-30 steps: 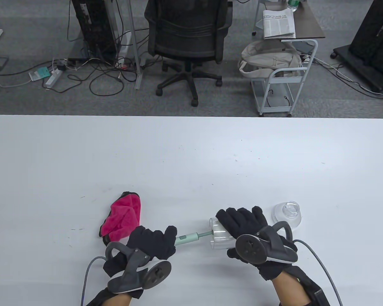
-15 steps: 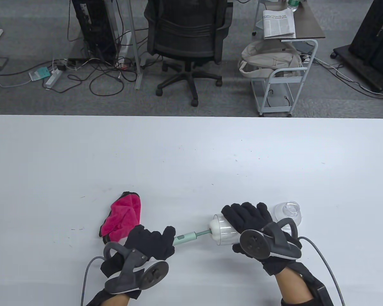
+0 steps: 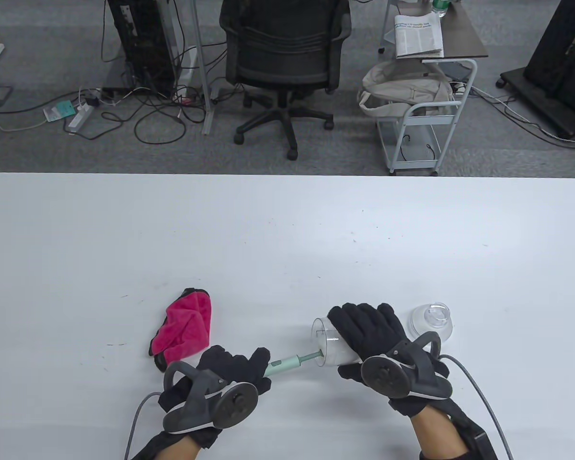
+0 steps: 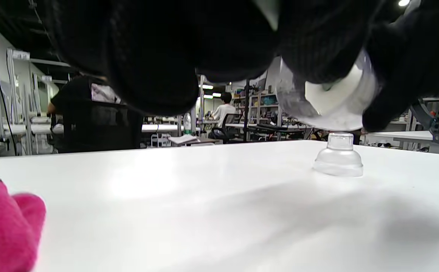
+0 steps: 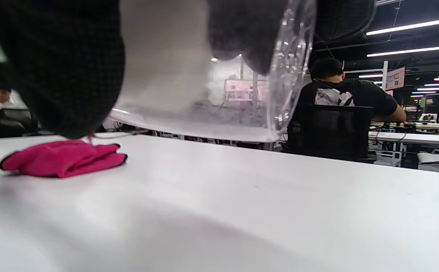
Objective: Brush the shaker cup with the cup brush
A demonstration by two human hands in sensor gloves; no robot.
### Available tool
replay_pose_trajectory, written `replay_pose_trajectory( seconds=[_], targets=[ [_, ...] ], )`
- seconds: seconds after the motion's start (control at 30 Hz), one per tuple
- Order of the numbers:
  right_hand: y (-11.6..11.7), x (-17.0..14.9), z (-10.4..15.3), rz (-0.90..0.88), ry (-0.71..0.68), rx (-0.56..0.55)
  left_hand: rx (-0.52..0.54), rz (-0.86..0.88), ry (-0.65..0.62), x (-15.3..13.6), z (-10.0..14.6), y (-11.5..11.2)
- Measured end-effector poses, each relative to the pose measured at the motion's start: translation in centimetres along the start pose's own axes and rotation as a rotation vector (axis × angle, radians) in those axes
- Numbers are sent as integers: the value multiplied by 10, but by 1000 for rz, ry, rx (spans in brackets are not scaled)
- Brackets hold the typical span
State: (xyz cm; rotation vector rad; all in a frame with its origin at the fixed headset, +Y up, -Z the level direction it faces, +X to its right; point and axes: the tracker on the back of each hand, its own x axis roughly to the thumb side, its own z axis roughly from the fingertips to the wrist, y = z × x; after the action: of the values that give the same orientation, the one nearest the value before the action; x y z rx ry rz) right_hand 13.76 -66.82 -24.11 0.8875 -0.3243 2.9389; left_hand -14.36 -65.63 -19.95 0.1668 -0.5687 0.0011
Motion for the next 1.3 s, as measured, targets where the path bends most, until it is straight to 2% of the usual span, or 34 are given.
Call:
replay_pose_trajectory(
  seconds=[0.03,0.13,0.27,0.3,0.33,0.47,0.53,0.57,0.63,0.73,0.9,0.97,1.07,1.17,1.3],
  targets=[
    [2,2,0,12,-7,23,36,-15,13,-2,3,4],
    [4,16,-3,-19,-39,91,37,-83,36,-3,5,8],
    [8,40,-6,-51,-119,82,-33,-57,-8,8,-2,-3],
    [10,43,-6,-7,-113,81,-50,-101,11,12,-2,-5],
    [9,42,-5,82,-112,67,-49,-117,-2,12,-2,-4],
    [2,27,-4,5,-75,-33,-70,-73,-11,17,-3,-4],
    [-3,15,-3,-3,-41,-43,-52,-62,5,15,-2,-1],
    [-3,11,-2,6,-29,-29,-41,-64,4,12,0,1],
    [-2,7,-2,31,-3,66,69,-81,-3,6,5,9],
    [0,16,-5,-50,-29,146,77,-159,23,5,8,13],
    [10,40,-10,-156,-129,145,-50,-112,-5,12,-1,-8],
    [11,37,-9,-26,-115,121,-78,-126,1,11,-2,-11],
    [5,24,-8,-88,-64,57,-117,-76,-19,13,-4,-14],
    [-1,9,-5,-79,-21,24,-33,-56,-26,16,-1,-10],
    [-2,3,-3,-4,13,118,93,-148,17,13,7,2]
  ],
)
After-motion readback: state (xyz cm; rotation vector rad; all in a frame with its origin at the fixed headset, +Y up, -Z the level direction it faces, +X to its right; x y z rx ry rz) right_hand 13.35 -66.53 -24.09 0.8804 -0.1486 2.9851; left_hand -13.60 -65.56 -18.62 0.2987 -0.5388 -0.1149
